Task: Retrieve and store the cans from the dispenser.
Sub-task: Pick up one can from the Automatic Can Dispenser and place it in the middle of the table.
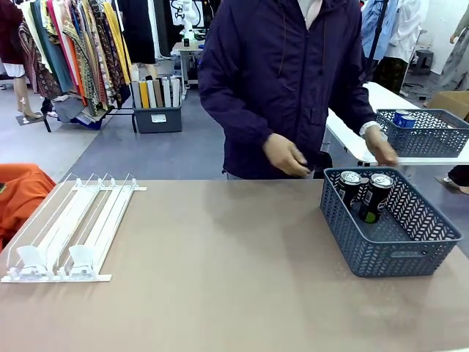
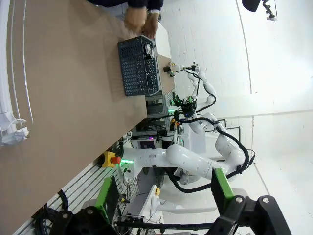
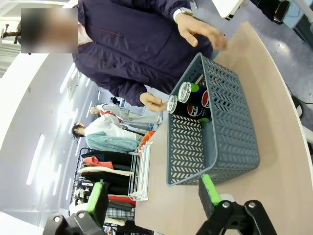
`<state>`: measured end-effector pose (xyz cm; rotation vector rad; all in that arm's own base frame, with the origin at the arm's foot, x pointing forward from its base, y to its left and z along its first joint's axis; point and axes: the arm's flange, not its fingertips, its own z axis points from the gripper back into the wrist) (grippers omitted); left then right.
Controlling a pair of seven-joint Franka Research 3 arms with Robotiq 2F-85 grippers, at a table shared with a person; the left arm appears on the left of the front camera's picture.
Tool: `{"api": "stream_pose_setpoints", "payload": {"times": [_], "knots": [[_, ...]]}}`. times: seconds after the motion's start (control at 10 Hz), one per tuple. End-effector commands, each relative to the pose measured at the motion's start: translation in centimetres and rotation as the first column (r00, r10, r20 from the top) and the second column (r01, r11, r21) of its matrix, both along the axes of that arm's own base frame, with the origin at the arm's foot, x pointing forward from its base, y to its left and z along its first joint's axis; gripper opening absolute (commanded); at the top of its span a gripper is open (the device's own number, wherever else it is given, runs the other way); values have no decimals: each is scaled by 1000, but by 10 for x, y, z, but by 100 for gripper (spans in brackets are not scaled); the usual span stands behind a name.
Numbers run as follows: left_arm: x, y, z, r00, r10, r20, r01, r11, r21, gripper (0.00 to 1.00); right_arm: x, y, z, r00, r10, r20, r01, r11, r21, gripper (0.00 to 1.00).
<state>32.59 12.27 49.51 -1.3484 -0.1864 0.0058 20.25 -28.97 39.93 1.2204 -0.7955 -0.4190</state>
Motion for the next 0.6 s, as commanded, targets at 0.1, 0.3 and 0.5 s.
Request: {"api": "stream_pose_setpoints", "payload": {"times": [0.1, 0.3, 0.5], "knots": [[-3, 1, 1, 1000, -2, 5, 2, 1000, -12, 100, 0, 0, 0, 1000, 0, 0, 0, 1000, 0, 100], [-3, 1, 1, 1000, -2, 5, 2, 1000, -12, 100, 0, 0, 0, 1000, 0, 0, 0, 1000, 0, 100], [-3, 1, 1, 1000, -2, 5, 2, 1000, -12, 100, 0, 0, 0, 1000, 0, 0, 0, 1000, 0, 100]]}}
